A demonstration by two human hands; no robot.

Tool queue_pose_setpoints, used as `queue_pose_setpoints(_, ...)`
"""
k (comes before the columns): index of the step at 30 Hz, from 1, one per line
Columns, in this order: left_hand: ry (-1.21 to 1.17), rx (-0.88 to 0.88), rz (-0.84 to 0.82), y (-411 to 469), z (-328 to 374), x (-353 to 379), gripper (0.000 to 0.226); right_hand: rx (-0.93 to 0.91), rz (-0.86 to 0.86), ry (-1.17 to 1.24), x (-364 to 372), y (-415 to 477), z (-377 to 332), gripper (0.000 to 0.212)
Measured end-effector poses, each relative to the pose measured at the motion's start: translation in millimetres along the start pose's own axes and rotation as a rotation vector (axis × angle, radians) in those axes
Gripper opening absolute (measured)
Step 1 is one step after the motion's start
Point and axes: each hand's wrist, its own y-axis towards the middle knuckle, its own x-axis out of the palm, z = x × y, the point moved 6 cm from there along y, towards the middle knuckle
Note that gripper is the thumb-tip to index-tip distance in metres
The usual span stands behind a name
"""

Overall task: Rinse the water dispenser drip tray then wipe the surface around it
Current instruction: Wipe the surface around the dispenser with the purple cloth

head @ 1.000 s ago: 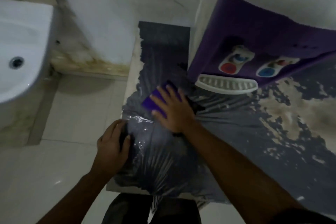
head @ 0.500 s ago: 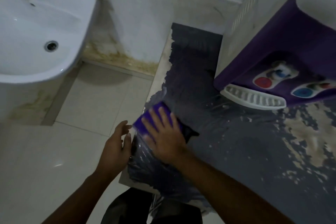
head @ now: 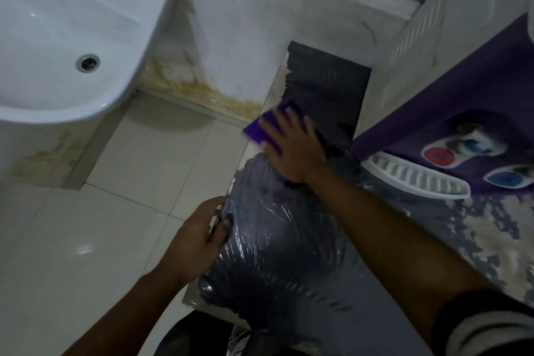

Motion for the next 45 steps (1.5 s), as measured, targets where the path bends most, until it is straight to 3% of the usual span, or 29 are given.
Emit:
queue_pose_setpoints(4,-0.062,0.009,-0.017,-3.9,9.7,-0.4,0.034,0.412,0.016,0.150,-20.0,48.1,53.4,0.063)
queue_pose_setpoints(7,-0.081,0.019,-0.022,-9.5,5.9,-0.2,0.037,0.524,0.002,0.189,-17.5,52.3,50.9,0.062)
queue_pose_setpoints(12,-0.212,-0.093,0.143,-17.6,-15.5,-9.5,0.042,0.459,0.053,0.172,-0.6,-5.1,-10.5,0.061)
queue_pose_setpoints(18,-0.040,0.016,0.288,-20.7,2.4,-17.5,0.039,0.260,0.001,0.208,38.8,-119.7,-122.4,0.059)
queue_pose_setpoints(22,0.084,0.162,0.190,-21.3,28.2,2.5,0.031,0.050,-0.008,0.189,66.5,-195.2,-155.7,0.051)
queue_pose_setpoints(25,0.152,0.328,0.044,-24.4,53.0,35.1,0.028,0.017,0.012,0.191,70.5,-241.6,-140.7,0.053)
queue_pose_setpoints(27,0.204,0.406,-0.053,-27.1,65.2,62.4,0.031,0.116,0.037,0.201,69.6,-268.4,-113.7,0.056)
queue_pose_setpoints(30,0.295,0.479,-0.181,-33.2,78.3,106.7,0.035,0.433,0.074,0.247,67.6,-315.3,-51.7,0.057)
queue_pose_setpoints(38,0.376,0.565,-0.357,-35.8,110.4,187.6,0.040,1.113,0.141,0.255,66.9,-454.4,92.2,0.062)
queue_pose_setpoints(45,0.368,0.534,-0.315,-6.1,143.7,220.5,0.041,1.220,0.133,0.224,63.1,-468.5,142.5,0.066)
